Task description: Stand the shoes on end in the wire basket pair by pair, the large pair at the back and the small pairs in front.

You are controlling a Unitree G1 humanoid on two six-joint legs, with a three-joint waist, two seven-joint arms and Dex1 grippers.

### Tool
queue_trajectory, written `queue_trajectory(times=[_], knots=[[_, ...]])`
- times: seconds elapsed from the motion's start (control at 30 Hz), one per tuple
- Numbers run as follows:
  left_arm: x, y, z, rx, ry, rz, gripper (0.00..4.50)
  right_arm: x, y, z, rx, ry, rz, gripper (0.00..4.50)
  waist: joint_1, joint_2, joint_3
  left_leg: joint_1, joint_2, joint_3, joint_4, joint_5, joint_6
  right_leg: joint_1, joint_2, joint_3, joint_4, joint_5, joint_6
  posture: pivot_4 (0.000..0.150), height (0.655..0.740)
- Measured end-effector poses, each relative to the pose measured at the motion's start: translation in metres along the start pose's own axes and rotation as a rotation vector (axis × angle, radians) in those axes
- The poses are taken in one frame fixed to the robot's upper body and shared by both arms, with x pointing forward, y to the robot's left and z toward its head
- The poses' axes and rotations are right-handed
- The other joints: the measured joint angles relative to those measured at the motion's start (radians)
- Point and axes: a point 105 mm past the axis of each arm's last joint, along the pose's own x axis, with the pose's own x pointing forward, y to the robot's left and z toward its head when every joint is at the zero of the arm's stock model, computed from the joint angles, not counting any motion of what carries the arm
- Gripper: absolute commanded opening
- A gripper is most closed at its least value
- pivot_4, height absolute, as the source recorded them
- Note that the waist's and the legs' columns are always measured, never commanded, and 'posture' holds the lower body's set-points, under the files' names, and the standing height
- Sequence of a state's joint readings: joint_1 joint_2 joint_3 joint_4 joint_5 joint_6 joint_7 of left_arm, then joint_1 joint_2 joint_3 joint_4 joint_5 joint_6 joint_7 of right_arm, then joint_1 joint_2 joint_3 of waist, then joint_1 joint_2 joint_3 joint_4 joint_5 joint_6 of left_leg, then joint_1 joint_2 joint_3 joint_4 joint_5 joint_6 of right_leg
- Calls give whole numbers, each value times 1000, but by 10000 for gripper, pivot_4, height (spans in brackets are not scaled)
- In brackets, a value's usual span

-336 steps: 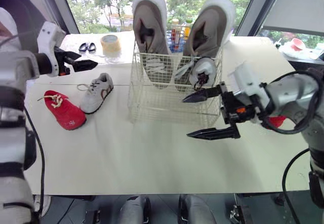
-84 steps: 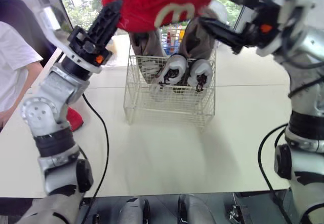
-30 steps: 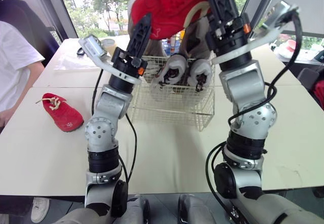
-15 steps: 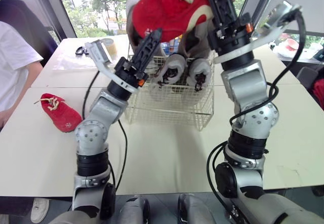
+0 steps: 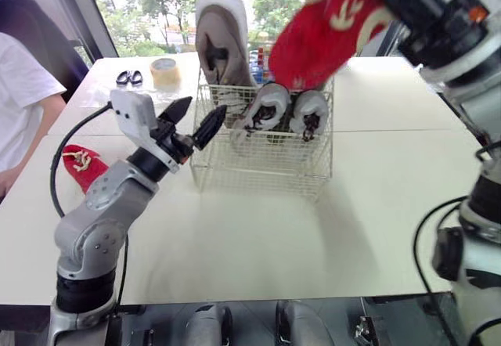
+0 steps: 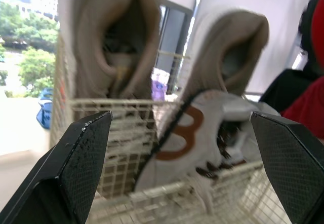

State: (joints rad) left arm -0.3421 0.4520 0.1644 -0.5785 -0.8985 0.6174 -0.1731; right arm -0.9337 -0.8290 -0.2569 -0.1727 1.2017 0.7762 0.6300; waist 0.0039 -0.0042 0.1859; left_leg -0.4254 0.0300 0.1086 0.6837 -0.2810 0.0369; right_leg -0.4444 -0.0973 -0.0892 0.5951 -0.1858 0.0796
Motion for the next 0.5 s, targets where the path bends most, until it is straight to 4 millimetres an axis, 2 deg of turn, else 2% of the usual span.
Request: queue_trajectory(times=[0.17,0.33,0.5], knots=[[-21,-2,-16,-55,100,-7,44646,-3,9,-25,-45,189,106,12574,1,0,0,0,1,-1,0,1,-2,0,1,0,0,-2,-3,1500,7400],[-31,-2,-14,-102,126,-35,44646,-7,8,-52,-99,292,132,12574,11,-1,0,0,0,-1,2,1,-2,1,0,0,-1,-2,-3,1500,7400],[-36,-2,-3,-159,102,-67,44646,-20,-5,-91,-159,415,119,12574,8,0,0,0,-1,-1,2,2,-3,0,0,0,0,-2,-3,1500,7400]])
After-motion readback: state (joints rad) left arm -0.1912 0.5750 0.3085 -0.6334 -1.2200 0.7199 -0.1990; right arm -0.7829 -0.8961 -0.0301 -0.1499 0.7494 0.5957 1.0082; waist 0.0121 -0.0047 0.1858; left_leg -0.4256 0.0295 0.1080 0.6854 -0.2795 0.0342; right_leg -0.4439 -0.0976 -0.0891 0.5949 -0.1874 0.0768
